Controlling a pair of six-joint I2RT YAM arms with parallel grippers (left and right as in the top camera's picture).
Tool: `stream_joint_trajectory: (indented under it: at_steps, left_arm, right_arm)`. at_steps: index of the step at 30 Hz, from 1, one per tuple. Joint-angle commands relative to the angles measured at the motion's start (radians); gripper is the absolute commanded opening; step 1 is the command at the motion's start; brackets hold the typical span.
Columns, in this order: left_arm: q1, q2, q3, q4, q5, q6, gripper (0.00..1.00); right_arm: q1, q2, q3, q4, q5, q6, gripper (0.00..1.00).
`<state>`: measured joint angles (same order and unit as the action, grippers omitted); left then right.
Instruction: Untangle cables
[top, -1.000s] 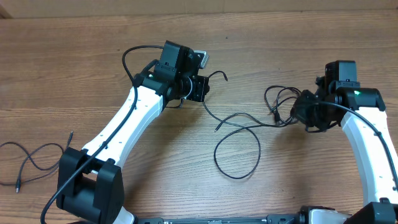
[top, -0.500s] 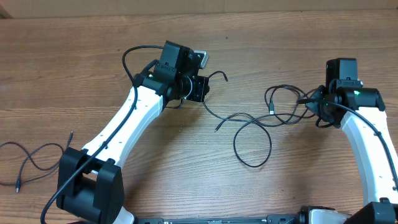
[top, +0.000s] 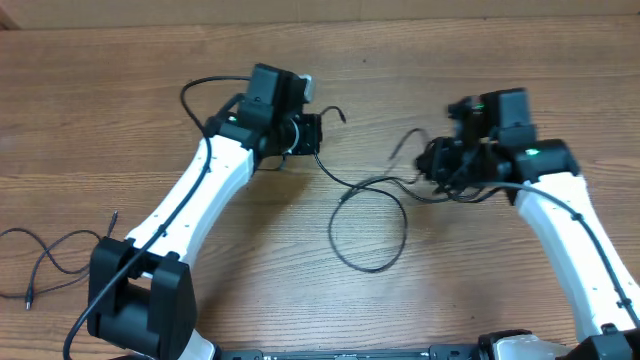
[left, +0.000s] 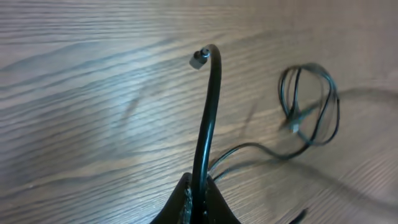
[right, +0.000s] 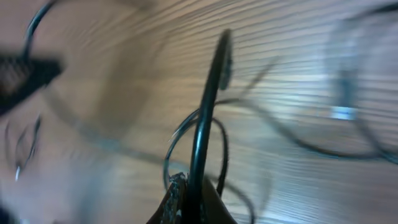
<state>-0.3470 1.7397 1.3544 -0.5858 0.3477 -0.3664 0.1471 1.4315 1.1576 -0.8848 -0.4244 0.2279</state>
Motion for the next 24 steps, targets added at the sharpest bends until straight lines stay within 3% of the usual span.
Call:
stream_joint_trajectory:
  at_steps: [1, 7, 10, 18, 24]
  left_arm:
    - [0.06, -0.001, 0.01, 0.04, 0.209, -0.099, 0.04]
    - [0.109, -0.001, 0.01, 0.12, 0.599, -0.155, 0.04]
    - [0.113, -0.001, 0.01, 0.131, 0.709, -0.189, 0.04]
    - [0.111, -0.001, 0.01, 0.132, 0.771, -0.33, 0.04]
    - [0.111, -0.001, 0.01, 0.156, 0.746, -0.344, 0.04]
  right_arm:
    - [0.116, -0.018, 0.018, 0.042, -0.081, -0.08, 0.04]
    - [0.232, -0.015, 0.018, 0.165, -0.082, -0.081, 0.04]
    - [0.269, -0.015, 0.014, 0.226, -0.081, -0.081, 0.04]
    - [0.306, -0.014, 0.014, 0.305, -0.073, -0.08, 0.04]
    - [0.309, -0.014, 0.014, 0.304, -0.076, -0.08, 0.04]
